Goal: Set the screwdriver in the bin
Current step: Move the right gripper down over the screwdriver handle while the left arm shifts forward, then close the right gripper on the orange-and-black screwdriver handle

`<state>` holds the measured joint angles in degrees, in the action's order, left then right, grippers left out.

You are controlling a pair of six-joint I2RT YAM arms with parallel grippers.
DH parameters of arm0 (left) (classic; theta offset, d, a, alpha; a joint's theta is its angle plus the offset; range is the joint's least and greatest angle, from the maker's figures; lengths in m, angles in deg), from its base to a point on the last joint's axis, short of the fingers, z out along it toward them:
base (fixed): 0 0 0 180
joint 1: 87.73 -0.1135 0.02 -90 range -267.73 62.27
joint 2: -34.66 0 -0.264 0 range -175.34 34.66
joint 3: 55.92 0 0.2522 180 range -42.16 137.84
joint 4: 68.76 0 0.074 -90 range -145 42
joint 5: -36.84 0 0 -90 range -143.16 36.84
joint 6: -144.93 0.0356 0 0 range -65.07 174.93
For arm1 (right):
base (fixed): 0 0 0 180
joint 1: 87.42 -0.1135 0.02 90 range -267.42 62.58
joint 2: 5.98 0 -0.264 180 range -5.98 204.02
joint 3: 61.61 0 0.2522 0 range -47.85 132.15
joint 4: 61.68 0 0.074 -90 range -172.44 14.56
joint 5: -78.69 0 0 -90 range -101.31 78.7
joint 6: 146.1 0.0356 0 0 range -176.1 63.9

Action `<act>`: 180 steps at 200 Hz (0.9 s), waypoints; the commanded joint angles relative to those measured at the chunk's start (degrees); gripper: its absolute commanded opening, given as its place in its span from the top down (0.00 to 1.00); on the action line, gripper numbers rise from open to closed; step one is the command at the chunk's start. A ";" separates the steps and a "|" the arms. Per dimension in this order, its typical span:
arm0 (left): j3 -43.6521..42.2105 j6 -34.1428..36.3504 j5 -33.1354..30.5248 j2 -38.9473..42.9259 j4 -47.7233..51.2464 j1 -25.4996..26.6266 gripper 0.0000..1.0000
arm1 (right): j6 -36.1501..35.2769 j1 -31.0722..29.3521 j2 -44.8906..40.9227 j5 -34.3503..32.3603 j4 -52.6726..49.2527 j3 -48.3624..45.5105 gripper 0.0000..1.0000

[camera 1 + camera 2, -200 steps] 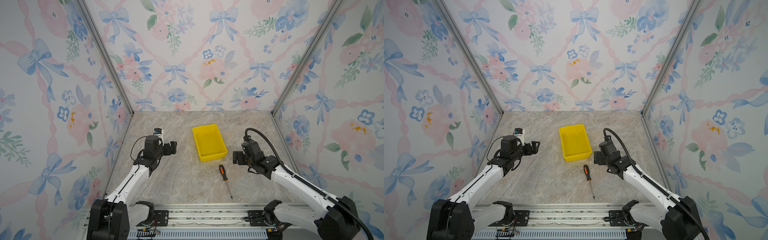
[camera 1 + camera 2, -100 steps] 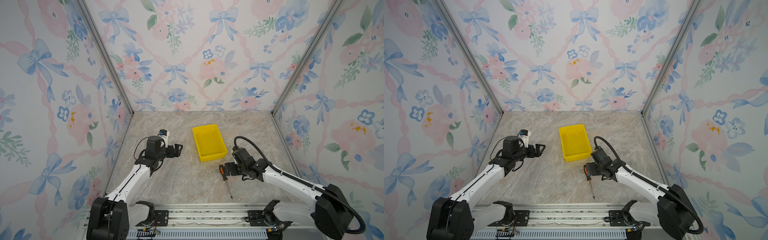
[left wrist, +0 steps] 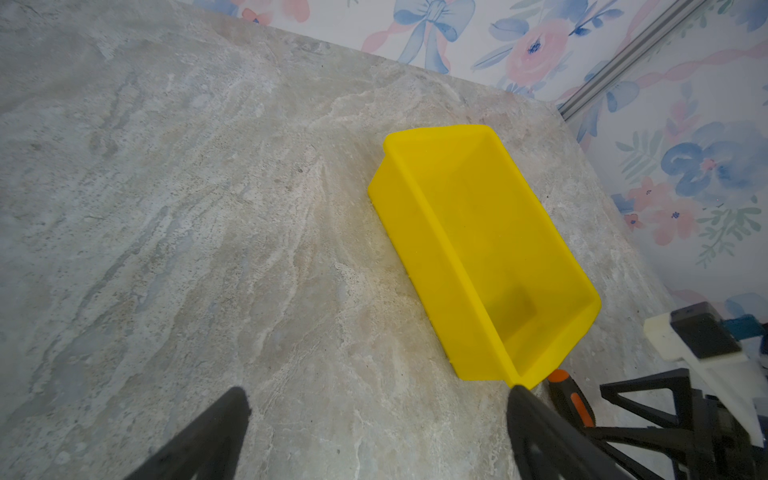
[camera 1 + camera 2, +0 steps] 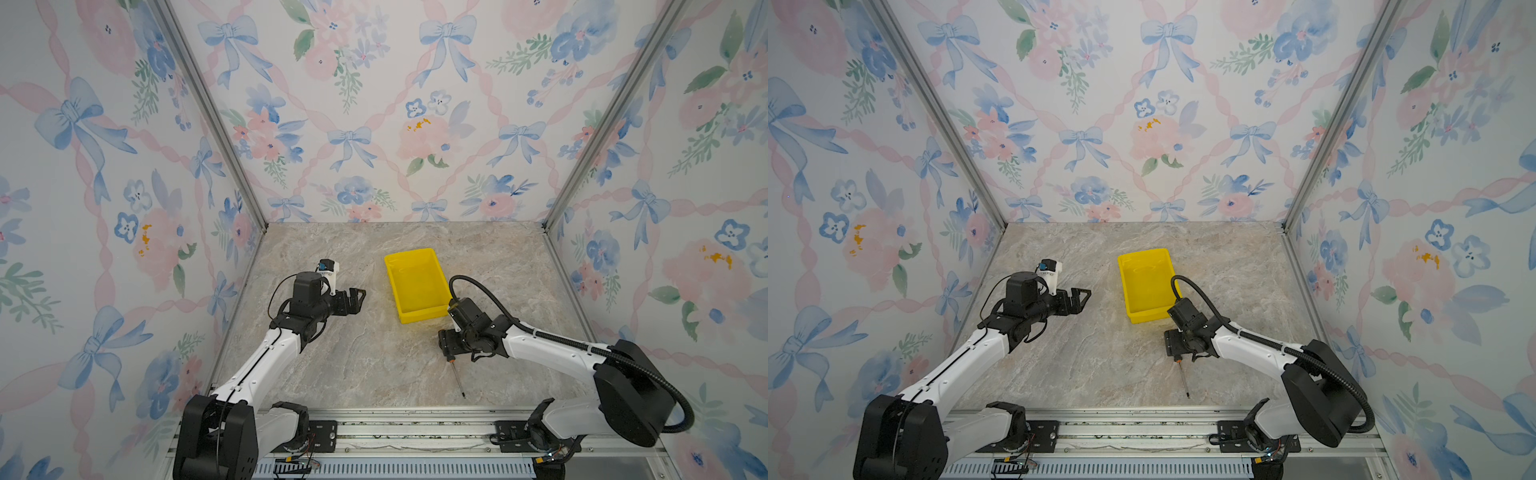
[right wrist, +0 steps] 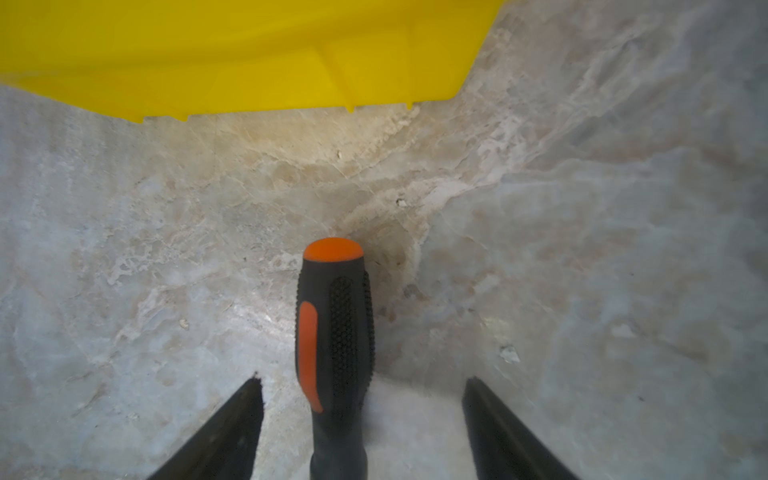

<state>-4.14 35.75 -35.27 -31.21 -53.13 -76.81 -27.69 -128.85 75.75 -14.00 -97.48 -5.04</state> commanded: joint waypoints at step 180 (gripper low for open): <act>2.94 0.50 1.80 -1.35 -0.37 0.29 0.02 | -0.13 -3.09 7.76 0.42 4.04 0.97 0.71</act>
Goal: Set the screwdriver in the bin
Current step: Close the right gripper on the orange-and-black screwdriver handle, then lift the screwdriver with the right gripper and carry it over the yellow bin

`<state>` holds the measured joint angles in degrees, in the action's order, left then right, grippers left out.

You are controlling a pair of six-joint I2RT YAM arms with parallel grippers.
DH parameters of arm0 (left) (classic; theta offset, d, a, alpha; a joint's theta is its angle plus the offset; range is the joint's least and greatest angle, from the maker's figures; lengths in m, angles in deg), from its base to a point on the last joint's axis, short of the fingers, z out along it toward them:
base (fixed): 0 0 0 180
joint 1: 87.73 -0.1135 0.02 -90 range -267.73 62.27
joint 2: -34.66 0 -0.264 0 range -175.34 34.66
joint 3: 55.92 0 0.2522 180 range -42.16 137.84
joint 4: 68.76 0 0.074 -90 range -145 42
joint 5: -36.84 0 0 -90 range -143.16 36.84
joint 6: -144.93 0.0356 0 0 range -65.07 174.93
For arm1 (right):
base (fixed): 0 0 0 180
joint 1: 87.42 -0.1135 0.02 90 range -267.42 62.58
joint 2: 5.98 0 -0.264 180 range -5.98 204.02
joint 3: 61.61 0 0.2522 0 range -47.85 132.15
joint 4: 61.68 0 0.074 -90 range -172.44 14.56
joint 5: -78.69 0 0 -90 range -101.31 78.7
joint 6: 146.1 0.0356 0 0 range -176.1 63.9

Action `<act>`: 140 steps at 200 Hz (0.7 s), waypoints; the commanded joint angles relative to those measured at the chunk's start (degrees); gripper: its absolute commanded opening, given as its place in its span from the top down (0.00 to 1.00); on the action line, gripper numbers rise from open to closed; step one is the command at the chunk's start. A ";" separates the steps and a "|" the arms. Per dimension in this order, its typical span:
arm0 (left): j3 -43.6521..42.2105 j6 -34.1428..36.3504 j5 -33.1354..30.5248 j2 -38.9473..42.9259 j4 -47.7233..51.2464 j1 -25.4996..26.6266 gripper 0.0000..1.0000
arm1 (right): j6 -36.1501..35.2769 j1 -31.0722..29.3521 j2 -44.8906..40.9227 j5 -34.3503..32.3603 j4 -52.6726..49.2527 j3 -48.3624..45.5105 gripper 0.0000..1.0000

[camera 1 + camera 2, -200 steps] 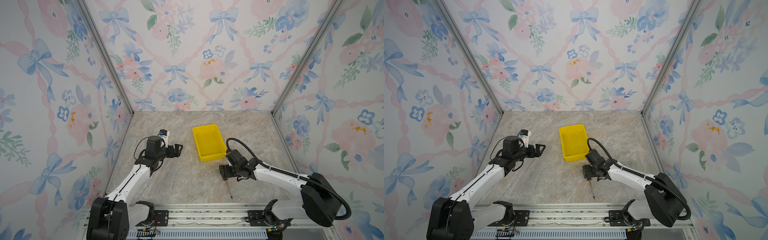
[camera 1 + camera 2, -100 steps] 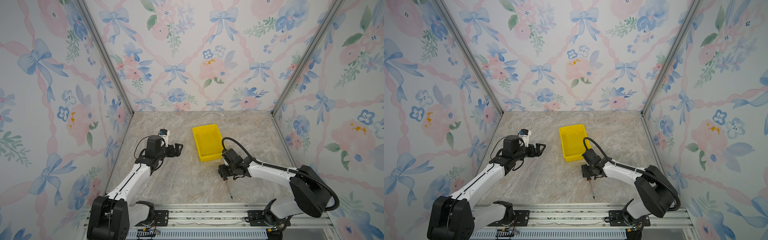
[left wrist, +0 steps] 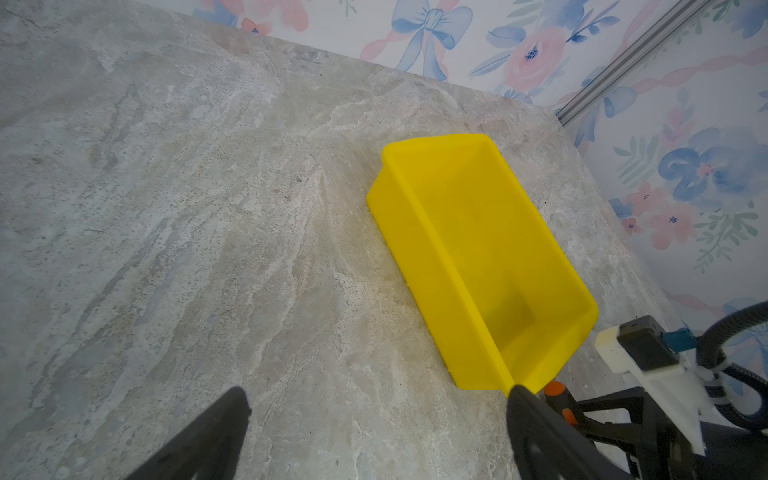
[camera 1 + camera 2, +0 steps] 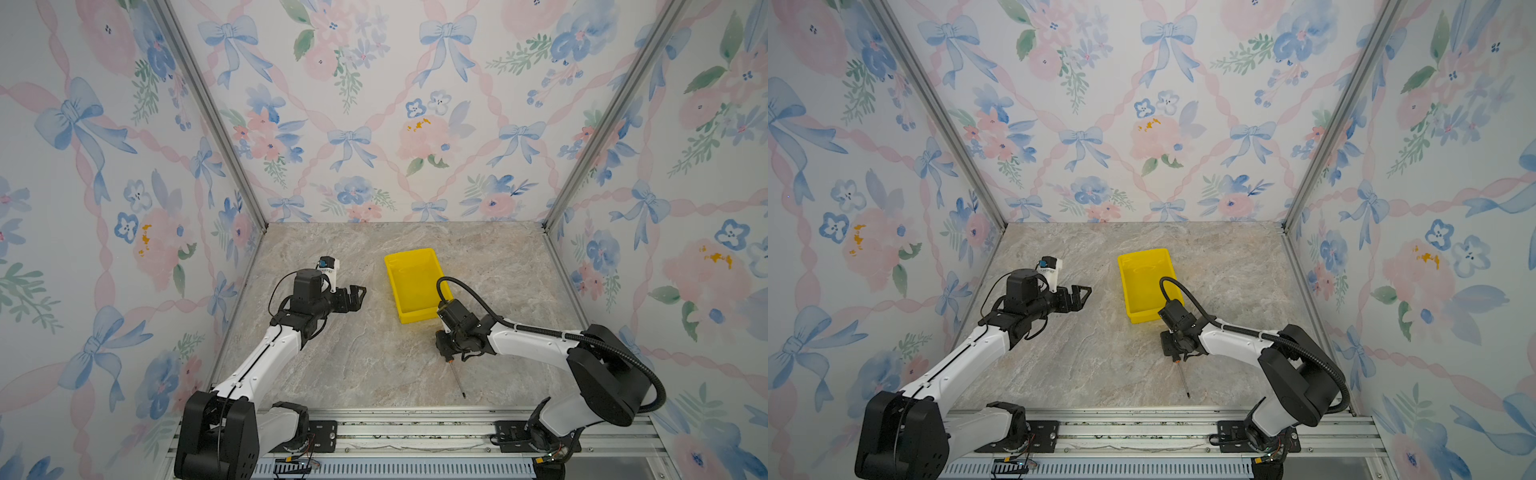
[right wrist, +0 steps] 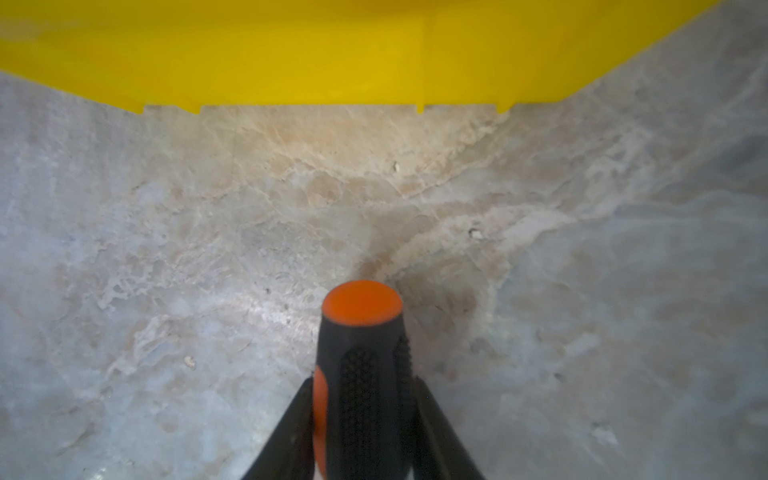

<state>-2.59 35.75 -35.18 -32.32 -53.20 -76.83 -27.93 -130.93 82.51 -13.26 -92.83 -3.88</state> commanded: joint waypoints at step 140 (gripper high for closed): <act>-3.35 19.35 1.54 9.72 -2.20 18.17 0.03 | -0.61 -5.46 -12.24 -6.68 -10.14 5.36 1.00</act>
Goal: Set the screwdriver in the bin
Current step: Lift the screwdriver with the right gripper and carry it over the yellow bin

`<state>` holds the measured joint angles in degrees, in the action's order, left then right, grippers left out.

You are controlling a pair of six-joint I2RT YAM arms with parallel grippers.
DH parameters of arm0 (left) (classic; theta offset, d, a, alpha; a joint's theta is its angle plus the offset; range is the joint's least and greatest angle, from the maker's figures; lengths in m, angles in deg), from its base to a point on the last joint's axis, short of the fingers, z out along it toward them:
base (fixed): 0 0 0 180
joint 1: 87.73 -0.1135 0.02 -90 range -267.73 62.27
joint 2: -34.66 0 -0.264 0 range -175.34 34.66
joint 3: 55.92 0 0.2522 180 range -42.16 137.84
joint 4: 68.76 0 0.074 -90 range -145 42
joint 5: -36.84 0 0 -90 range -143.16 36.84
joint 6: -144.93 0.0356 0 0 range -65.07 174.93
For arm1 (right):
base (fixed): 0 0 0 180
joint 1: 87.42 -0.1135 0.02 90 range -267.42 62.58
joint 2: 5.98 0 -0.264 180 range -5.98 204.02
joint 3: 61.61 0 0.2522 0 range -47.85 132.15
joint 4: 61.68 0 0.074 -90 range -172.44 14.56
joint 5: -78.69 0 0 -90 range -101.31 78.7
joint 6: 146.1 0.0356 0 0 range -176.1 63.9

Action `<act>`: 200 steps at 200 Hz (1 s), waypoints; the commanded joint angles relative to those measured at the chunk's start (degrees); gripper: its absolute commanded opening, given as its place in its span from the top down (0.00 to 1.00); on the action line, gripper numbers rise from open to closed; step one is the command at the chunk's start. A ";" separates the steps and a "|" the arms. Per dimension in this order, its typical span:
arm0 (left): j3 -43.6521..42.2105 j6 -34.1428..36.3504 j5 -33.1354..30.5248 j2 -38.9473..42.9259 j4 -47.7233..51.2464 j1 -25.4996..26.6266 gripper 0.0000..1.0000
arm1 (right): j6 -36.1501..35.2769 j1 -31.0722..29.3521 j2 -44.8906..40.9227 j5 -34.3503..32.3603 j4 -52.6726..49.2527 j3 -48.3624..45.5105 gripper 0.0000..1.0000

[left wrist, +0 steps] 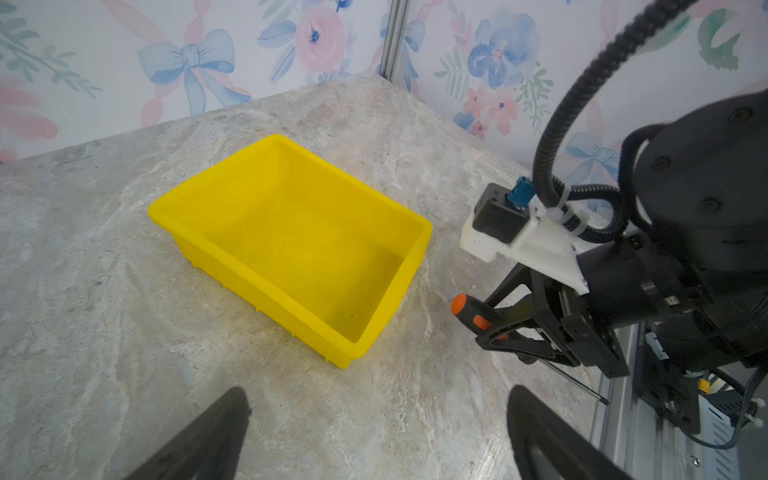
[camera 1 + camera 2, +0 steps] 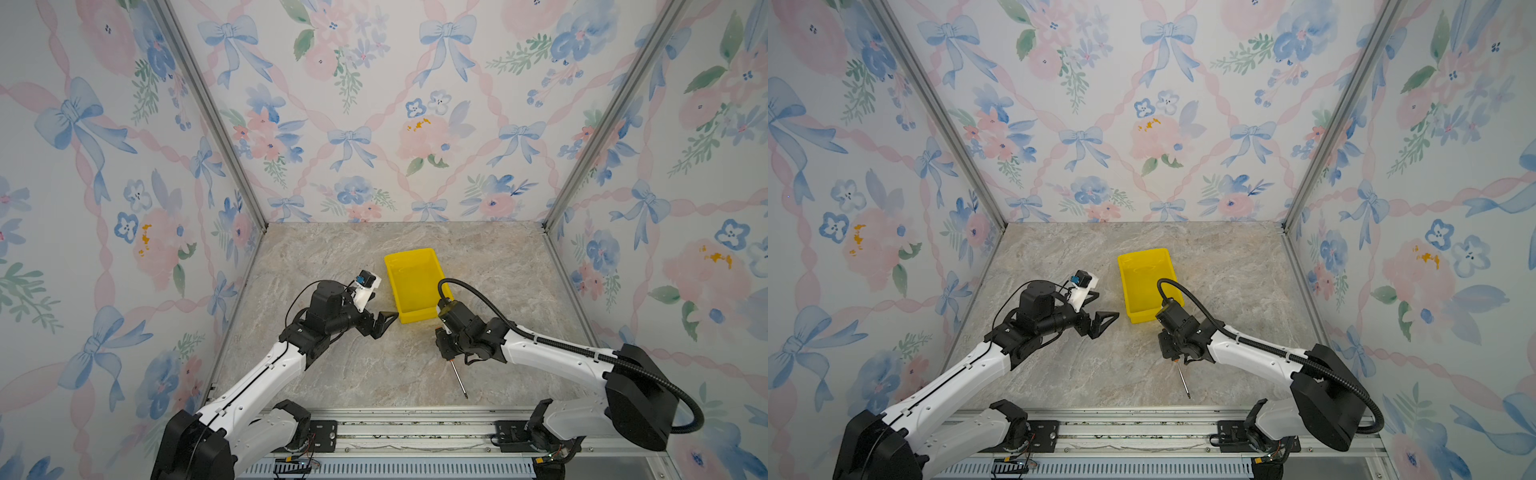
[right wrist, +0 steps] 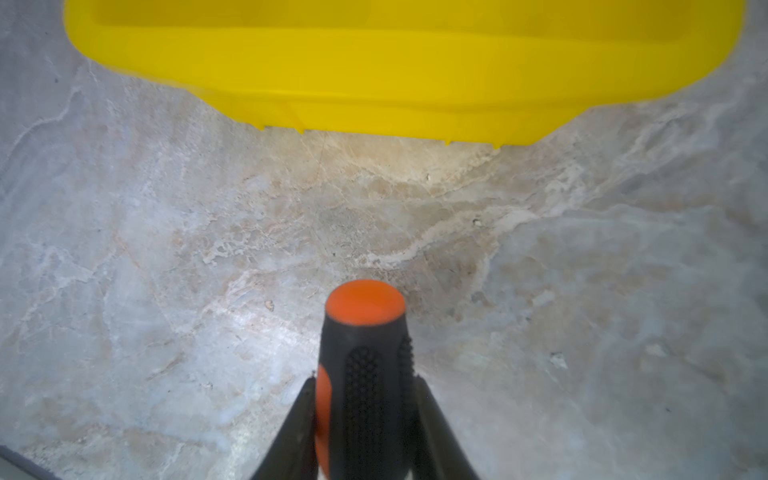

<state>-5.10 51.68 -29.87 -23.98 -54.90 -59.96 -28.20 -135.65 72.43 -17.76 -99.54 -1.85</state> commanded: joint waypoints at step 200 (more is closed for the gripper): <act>3.42 4.31 -12.55 -2.50 -0.67 8.63 0.03 | -7.27 15.51 19.55 3.00 -2.95 37.06 1.00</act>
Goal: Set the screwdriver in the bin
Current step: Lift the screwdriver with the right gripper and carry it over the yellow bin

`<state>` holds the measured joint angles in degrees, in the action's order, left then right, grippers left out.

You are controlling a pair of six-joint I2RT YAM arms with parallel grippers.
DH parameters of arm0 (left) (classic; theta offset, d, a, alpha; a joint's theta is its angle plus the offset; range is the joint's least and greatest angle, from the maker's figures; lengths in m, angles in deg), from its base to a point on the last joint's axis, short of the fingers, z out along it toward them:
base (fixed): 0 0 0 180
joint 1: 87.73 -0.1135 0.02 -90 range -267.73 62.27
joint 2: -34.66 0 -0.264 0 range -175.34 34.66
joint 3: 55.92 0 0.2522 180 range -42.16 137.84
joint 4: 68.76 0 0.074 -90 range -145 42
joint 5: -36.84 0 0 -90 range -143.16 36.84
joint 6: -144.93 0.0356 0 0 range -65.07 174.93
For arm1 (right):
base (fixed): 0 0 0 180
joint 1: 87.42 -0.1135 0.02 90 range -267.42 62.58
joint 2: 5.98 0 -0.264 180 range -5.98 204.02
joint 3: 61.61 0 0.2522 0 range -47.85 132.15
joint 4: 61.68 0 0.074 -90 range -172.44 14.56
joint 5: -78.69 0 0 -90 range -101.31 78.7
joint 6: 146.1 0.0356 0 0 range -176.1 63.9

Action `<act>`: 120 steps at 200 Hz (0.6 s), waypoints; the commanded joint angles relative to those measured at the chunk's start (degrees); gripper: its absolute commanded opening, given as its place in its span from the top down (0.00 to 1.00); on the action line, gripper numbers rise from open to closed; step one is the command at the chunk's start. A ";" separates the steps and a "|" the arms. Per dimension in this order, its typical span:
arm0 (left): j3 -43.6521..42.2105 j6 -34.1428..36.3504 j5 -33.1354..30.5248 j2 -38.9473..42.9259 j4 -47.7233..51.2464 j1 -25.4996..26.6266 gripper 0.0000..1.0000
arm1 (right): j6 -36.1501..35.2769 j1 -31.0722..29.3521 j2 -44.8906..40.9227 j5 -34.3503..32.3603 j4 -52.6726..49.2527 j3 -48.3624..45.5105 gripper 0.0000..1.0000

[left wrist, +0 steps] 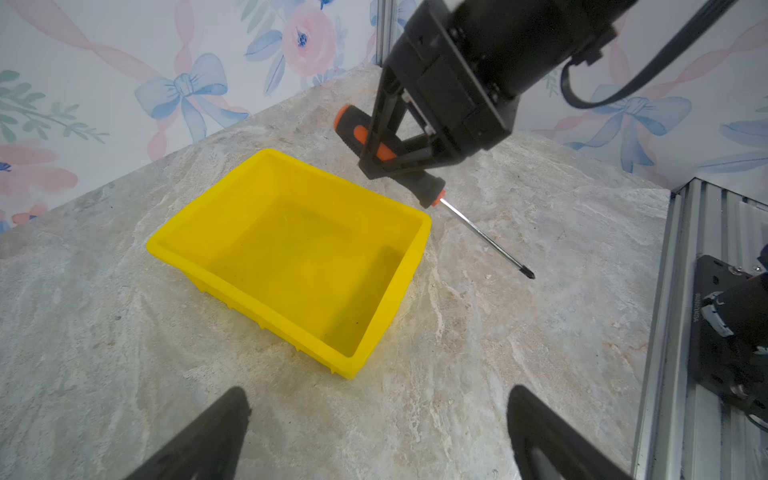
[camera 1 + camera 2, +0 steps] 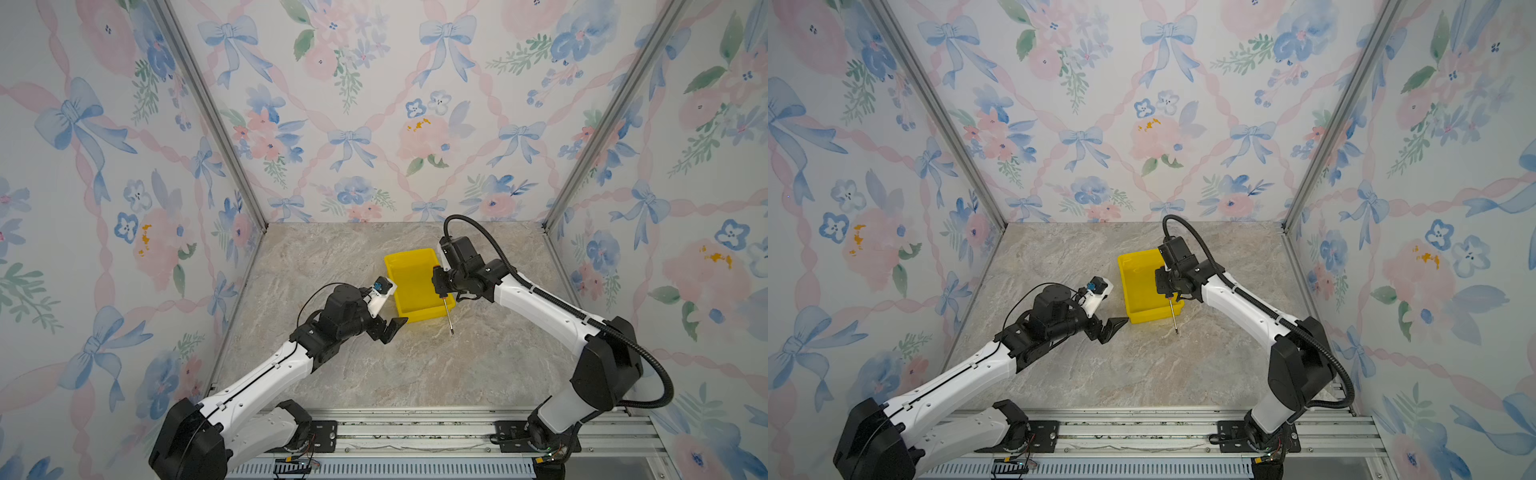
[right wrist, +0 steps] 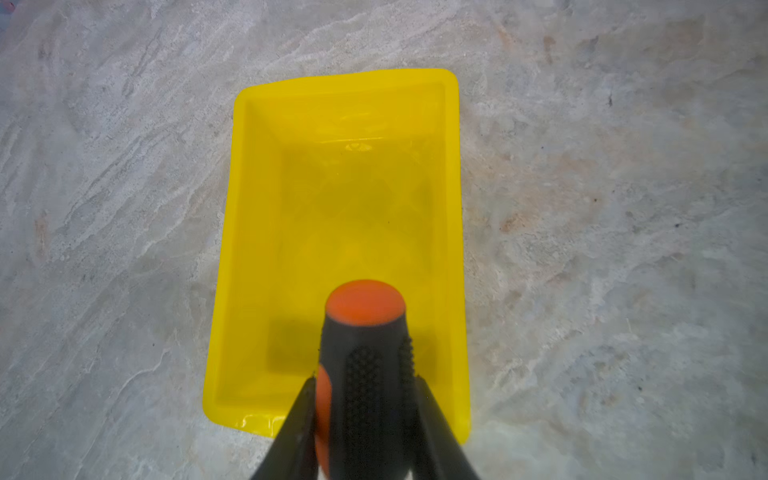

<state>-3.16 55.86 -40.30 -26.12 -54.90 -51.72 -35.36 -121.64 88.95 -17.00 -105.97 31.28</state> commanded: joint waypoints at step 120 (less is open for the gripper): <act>-0.72 -4.56 -5.69 0.14 -0.89 0.84 0.03 | 2.03 4.24 21.43 5.72 8.79 20.39 1.00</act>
<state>-3.14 52.95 -45.08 -26.18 -54.93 -51.26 -34.67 -118.28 108.49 -12.06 -98.62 48.57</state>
